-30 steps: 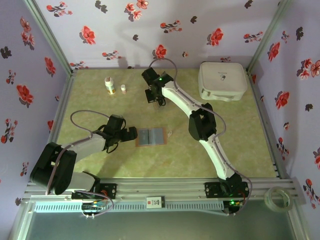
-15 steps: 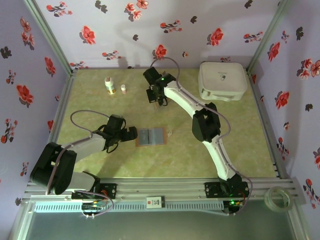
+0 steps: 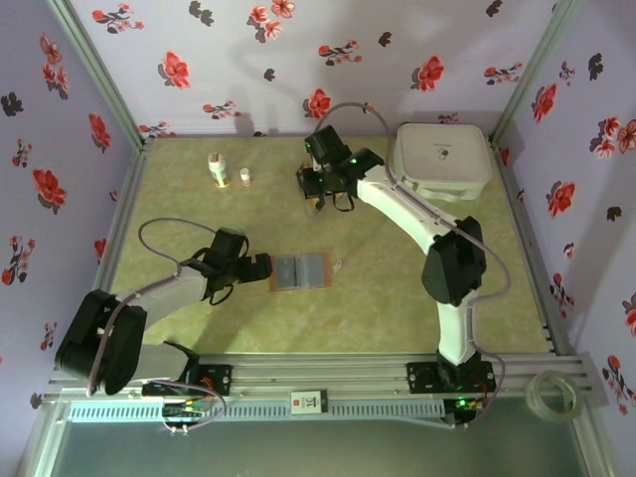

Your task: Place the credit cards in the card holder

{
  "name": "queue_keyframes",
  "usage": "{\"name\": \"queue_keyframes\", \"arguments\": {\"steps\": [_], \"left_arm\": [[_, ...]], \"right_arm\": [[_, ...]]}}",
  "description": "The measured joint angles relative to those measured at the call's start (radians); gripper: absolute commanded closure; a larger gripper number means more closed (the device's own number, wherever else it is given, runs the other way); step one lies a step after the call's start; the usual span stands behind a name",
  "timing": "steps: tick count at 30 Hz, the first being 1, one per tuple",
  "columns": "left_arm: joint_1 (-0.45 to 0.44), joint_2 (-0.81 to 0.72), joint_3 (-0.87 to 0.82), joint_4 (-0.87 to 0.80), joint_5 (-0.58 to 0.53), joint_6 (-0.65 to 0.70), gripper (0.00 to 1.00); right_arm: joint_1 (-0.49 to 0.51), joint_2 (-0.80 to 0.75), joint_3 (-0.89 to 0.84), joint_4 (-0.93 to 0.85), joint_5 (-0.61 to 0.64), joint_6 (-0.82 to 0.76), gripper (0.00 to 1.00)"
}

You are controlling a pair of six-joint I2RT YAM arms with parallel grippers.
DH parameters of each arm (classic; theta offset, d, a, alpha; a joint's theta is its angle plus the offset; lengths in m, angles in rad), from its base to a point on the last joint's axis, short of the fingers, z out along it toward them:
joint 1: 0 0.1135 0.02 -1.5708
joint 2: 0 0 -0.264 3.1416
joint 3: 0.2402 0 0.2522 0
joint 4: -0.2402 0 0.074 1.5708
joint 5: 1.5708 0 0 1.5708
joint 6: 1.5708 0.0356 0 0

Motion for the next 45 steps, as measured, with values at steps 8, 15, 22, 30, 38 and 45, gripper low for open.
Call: {"name": "queue_keyframes", "arguments": {"steps": [8, 15, 22, 30, 38, 45], "left_arm": [[-0.007, -0.065, 0.002, -0.063, 0.0, 0.006, 0.0], [-0.074, -0.071, 0.014, -0.107, -0.029, 0.005, 0.0], [-0.152, -0.067, 0.037, -0.152, -0.091, 0.005, 0.0], [-0.208, -0.036, 0.066, -0.201, -0.168, 0.005, 0.0], [-0.229, -0.029, 0.066, -0.222, -0.2, 0.005, 0.0], [-0.241, 0.011, 0.074, -0.229, -0.214, 0.005, 0.0]], "right_arm": [[0.0, -0.264, -0.346, 0.225, -0.1, 0.132, 1.0], [0.0, -0.455, -0.671, 0.477, -0.181, 0.28, 1.0], [-0.002, -0.536, -0.911, 0.693, -0.241, 0.408, 1.0], [-0.006, -0.562, -1.119, 0.908, -0.291, 0.508, 1.0], [-0.006, -0.56, -1.293, 1.112, -0.333, 0.582, 1.0], [-0.006, -0.536, -1.369, 1.268, -0.36, 0.621, 1.0]]}}
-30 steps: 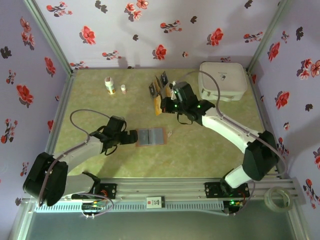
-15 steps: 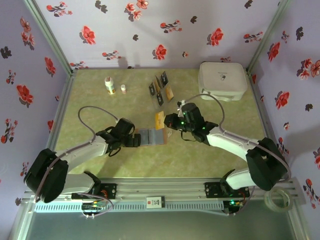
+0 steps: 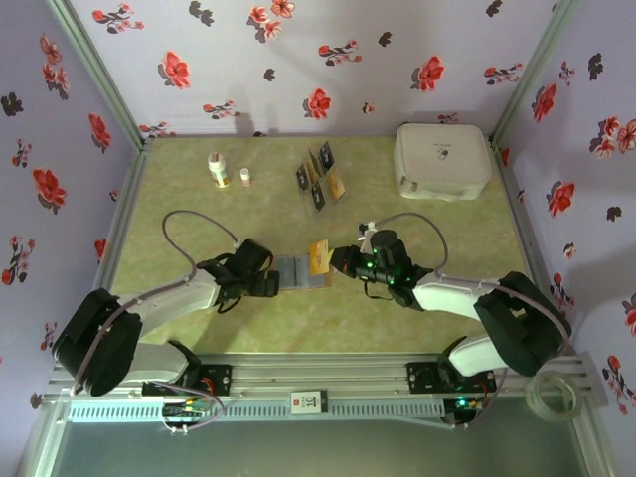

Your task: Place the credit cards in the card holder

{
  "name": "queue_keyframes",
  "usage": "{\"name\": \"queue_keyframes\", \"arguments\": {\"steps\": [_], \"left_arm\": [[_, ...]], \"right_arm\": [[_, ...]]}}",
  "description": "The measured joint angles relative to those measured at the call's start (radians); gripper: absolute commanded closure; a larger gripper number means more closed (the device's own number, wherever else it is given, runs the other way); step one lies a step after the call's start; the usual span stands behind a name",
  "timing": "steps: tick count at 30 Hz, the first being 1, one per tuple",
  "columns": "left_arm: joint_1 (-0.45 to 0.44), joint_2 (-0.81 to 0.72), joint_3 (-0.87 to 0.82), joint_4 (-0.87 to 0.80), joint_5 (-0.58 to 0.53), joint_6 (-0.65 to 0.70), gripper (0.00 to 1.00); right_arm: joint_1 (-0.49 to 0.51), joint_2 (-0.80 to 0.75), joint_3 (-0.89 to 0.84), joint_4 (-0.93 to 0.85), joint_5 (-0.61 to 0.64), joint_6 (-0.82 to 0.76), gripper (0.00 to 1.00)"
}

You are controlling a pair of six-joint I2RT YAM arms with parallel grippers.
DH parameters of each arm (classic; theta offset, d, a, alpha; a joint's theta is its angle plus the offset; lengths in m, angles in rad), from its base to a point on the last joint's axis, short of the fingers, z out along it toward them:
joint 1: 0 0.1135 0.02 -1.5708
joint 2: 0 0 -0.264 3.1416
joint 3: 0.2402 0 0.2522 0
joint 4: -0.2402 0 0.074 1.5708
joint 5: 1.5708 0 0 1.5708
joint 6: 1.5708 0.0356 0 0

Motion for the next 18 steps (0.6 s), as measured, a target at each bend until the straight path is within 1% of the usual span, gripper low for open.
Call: {"name": "queue_keyframes", "arguments": {"steps": [10, 18], "left_arm": [[-0.022, 0.021, 0.031, -0.001, -0.018, 0.0, 0.0], [-0.03, 0.076, 0.042, 0.011, -0.02, 0.0, 0.0]], "right_arm": [[0.0, 0.076, -0.031, 0.147, -0.03, 0.019, 1.0], [0.0, 0.144, -0.042, 0.242, -0.048, 0.04, 1.0]]}}
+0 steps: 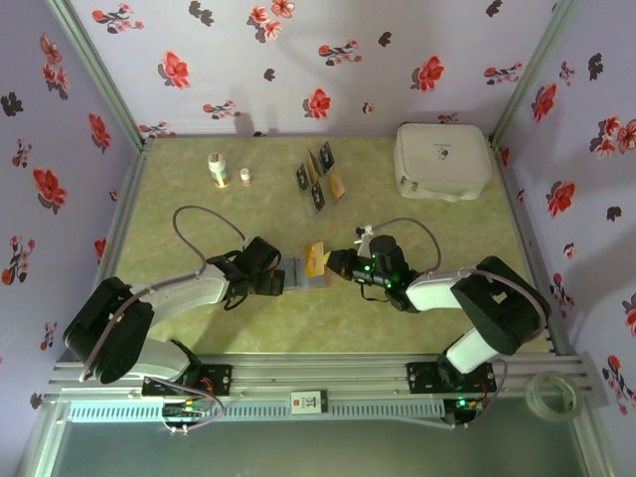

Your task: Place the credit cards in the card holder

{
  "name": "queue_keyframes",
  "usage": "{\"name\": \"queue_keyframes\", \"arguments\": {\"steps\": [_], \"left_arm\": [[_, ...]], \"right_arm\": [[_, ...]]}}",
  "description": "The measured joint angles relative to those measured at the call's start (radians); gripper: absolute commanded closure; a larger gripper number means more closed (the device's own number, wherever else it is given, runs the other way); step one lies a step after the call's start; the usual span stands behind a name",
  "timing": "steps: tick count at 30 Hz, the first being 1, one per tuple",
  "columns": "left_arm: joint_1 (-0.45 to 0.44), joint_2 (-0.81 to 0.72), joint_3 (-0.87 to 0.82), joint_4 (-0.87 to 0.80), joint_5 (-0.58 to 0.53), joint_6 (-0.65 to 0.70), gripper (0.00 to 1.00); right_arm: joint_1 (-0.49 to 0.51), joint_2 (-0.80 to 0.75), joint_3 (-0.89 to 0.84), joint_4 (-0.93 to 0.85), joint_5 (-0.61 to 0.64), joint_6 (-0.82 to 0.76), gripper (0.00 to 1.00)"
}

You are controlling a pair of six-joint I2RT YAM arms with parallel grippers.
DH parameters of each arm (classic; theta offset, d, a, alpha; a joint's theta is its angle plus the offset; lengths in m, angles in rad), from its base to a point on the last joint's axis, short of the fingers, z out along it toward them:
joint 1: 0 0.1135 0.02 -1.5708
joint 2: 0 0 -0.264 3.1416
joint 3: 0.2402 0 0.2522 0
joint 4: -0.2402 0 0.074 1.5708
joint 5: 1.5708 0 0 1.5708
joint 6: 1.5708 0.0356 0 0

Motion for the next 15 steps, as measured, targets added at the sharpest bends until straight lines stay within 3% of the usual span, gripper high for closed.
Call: {"name": "queue_keyframes", "arguments": {"steps": [15], "left_arm": [[-0.006, 0.018, 0.0, 0.014, -0.014, -0.004, 0.0]], "right_arm": [[0.0, 0.101, -0.011, 0.132, -0.022, 0.029, 1.0]]}}
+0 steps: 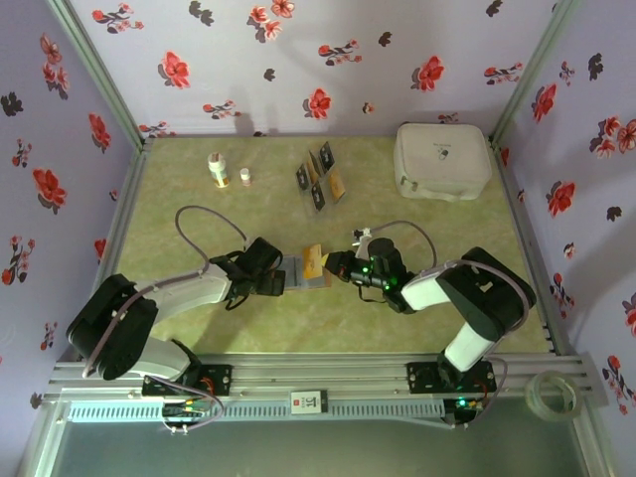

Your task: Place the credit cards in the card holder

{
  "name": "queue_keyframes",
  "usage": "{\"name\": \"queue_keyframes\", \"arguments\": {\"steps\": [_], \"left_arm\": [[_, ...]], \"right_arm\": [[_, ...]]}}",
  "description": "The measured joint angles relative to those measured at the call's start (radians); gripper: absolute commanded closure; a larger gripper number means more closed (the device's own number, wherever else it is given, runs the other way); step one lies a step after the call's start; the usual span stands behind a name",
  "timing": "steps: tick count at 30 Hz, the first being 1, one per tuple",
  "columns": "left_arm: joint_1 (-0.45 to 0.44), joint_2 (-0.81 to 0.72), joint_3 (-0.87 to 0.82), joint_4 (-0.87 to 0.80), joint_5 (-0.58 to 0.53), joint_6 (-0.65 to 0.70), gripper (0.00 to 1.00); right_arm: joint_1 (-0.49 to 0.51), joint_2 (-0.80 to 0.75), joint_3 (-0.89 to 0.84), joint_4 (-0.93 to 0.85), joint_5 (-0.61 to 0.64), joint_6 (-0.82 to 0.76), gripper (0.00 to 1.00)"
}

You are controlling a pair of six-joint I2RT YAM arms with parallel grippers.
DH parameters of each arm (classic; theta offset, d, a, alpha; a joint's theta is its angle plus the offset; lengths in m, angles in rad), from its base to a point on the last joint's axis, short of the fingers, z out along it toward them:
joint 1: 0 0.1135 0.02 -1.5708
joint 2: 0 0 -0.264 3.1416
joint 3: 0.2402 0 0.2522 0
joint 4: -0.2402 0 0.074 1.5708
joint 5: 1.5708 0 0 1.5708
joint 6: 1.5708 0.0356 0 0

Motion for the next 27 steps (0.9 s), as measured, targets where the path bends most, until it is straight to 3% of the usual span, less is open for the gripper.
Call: {"name": "queue_keyframes", "arguments": {"steps": [27], "left_arm": [[-0.005, 0.0, -0.025, 0.0, -0.018, -0.034, 0.0]], "right_arm": [[0.035, 0.124, 0.0, 0.109, -0.006, 0.023, 1.0]]}}
